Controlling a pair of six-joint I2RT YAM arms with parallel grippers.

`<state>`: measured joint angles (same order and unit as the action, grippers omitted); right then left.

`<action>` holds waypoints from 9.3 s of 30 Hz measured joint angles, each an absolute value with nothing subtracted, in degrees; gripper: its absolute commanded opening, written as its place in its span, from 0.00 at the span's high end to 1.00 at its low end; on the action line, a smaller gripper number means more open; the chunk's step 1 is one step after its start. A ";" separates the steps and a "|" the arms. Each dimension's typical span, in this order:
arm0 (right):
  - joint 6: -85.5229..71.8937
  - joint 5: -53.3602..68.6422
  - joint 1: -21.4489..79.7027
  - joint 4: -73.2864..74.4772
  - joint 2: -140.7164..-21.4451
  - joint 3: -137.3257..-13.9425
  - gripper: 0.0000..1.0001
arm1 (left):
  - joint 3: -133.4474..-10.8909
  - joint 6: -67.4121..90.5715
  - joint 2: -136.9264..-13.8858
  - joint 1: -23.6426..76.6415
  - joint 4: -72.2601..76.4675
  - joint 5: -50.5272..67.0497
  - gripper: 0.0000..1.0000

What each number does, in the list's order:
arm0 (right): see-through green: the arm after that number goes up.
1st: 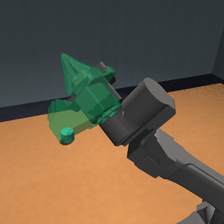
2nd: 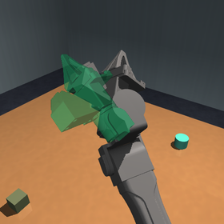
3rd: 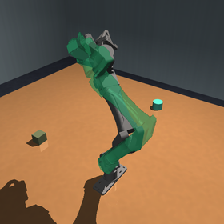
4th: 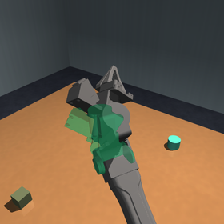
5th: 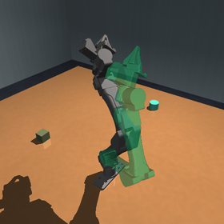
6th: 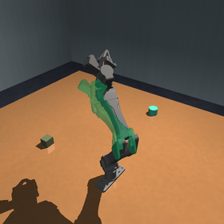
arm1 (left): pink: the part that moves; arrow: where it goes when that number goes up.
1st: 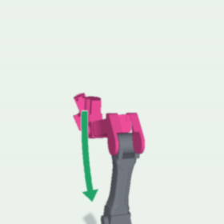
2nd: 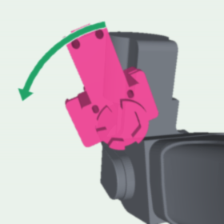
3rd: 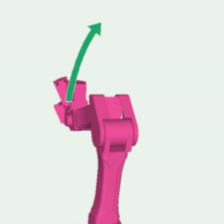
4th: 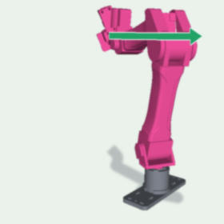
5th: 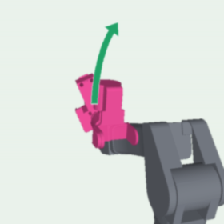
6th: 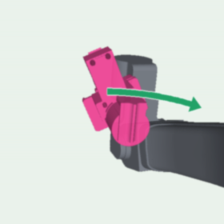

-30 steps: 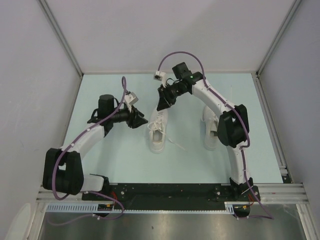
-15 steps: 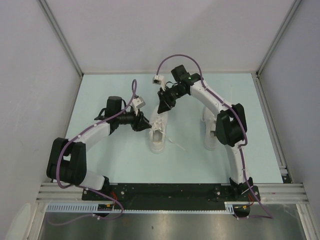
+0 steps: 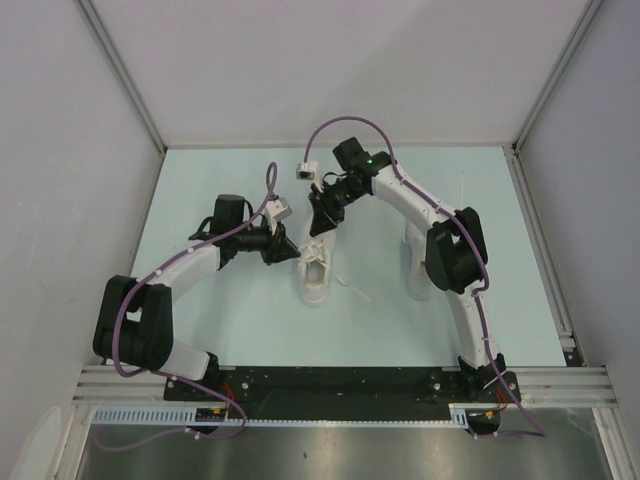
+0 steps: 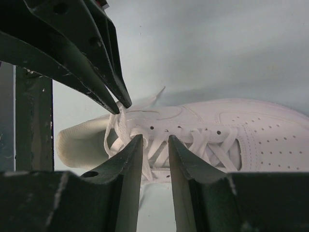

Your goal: Tie the shoes

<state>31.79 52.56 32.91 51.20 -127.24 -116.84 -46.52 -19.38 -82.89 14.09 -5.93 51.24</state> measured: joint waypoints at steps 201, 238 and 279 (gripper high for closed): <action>18.00 53.04 31.03 15.68 -107.44 -71.20 0.57 | -54.11 -1.48 -88.95 15.27 -2.24 51.75 1.00; 5.91 51.20 30.89 4.25 -101.82 -71.02 1.00 | -56.69 -6.81 -88.95 16.56 -4.71 53.41 1.00; -8.14 51.13 32.05 -7.14 -108.29 -71.05 1.00 | -56.01 -6.09 -88.25 17.41 -6.04 55.66 0.88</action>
<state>-8.14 51.13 32.05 -7.14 -108.29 -71.05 -56.01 -6.09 -88.25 17.41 -6.04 55.66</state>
